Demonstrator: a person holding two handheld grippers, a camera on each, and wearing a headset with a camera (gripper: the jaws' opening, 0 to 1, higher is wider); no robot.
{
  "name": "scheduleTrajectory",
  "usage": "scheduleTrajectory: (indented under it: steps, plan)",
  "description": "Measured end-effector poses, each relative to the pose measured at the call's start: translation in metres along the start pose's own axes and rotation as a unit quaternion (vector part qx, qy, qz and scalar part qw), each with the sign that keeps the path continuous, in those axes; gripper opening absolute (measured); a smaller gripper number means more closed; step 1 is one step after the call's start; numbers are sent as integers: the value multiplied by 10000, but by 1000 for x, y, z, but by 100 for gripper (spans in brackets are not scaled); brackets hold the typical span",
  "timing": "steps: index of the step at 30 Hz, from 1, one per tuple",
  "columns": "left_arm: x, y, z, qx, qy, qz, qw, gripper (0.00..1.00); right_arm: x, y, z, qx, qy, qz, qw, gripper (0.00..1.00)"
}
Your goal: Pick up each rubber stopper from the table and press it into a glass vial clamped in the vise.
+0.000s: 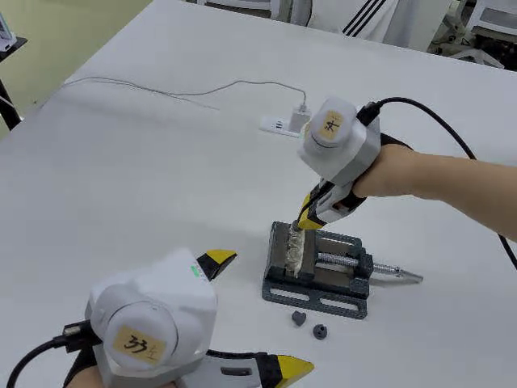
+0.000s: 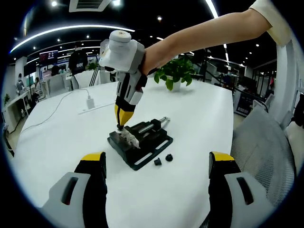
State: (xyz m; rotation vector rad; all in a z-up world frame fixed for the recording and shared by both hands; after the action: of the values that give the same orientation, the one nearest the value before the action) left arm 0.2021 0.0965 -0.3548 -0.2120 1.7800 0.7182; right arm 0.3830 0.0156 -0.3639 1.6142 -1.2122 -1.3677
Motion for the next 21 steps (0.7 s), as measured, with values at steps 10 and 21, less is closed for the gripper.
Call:
scheduleTrajectory:
  steps: [10,21]
  plan:
    - [0,-1,-1,29,-6,12,10000,88,11,4,11,78,-186,-222,9995,23]
    - [1,3,6,-9,-8,18,10000,88,21,9,38,159,-750,-700,9946,51]
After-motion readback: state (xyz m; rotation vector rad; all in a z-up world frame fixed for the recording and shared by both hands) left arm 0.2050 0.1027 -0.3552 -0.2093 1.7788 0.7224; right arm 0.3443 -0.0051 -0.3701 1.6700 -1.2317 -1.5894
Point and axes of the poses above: the centre of the closed fingertips' face, and the gripper's own axes: y roughly backward along the fingers, z roughly to its left, x roughly out of its underside, the point moved 7 cm from there along y, roughly backward along the fingers, and after that the axes turned 12 degrees about x, right-handed, at the moved point
